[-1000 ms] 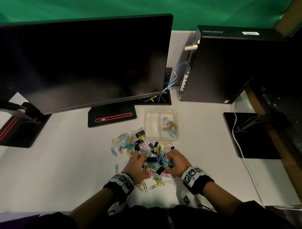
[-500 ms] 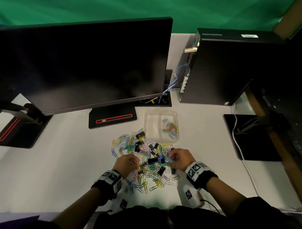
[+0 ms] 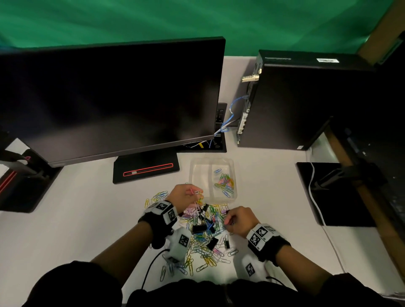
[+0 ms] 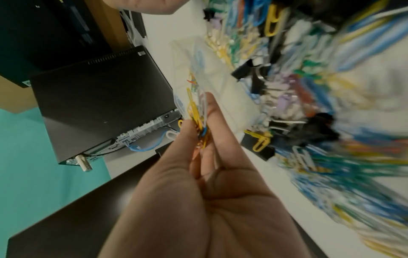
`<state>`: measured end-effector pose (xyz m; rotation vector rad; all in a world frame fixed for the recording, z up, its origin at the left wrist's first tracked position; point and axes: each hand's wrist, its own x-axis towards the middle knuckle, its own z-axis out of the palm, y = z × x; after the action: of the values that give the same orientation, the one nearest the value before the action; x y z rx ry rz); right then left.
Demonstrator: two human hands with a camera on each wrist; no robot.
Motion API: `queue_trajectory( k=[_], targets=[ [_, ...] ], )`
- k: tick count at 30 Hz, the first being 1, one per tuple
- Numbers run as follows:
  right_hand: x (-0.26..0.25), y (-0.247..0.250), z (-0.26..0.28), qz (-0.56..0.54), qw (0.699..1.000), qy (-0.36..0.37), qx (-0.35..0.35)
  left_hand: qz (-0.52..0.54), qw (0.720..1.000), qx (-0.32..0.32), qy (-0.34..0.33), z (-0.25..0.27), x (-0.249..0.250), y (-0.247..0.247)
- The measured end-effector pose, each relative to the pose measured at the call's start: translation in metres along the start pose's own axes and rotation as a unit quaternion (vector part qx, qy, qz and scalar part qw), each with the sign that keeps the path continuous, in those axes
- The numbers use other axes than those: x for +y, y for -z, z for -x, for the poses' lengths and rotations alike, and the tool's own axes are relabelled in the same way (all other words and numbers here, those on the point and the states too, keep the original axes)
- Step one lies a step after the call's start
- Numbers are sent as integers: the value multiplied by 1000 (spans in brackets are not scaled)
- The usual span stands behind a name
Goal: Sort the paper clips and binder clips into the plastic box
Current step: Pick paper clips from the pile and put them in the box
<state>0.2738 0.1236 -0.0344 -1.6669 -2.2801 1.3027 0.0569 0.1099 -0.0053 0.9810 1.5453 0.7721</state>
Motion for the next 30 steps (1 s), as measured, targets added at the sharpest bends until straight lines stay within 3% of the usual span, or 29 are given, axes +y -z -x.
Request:
queue_trajectory(
  k=[5, 10, 14, 19, 23, 26, 28, 30],
  targets=[
    [-10, 36, -9, -82, 996, -9, 41, 35, 999, -18, 2, -30, 32, -19],
    [-30, 68, -36, -154, 983, -17, 98, 114, 990, -7, 78, -53, 42, -40],
    [-32, 73, -64, -180, 971, -37, 150, 243, 956, -53, 153, -58, 42, -44],
    [-31, 67, -73, -164, 976, -25, 139, 287, 945, -73, 139, -51, 48, -33],
    [-23, 65, -70, -187, 975, -20, 118, 140, 986, -65, 64, -38, 52, -20],
    [-16, 64, -67, -178, 978, 6, 104, 11, 999, -42, 5, -25, 38, -4],
    [-15, 63, -62, -167, 981, 17, 99, -126, 992, 21, -20, -16, 23, 13],
    [-15, 64, -56, -146, 983, 29, 104, -240, 966, 90, -25, -9, 7, 32]
  ],
)
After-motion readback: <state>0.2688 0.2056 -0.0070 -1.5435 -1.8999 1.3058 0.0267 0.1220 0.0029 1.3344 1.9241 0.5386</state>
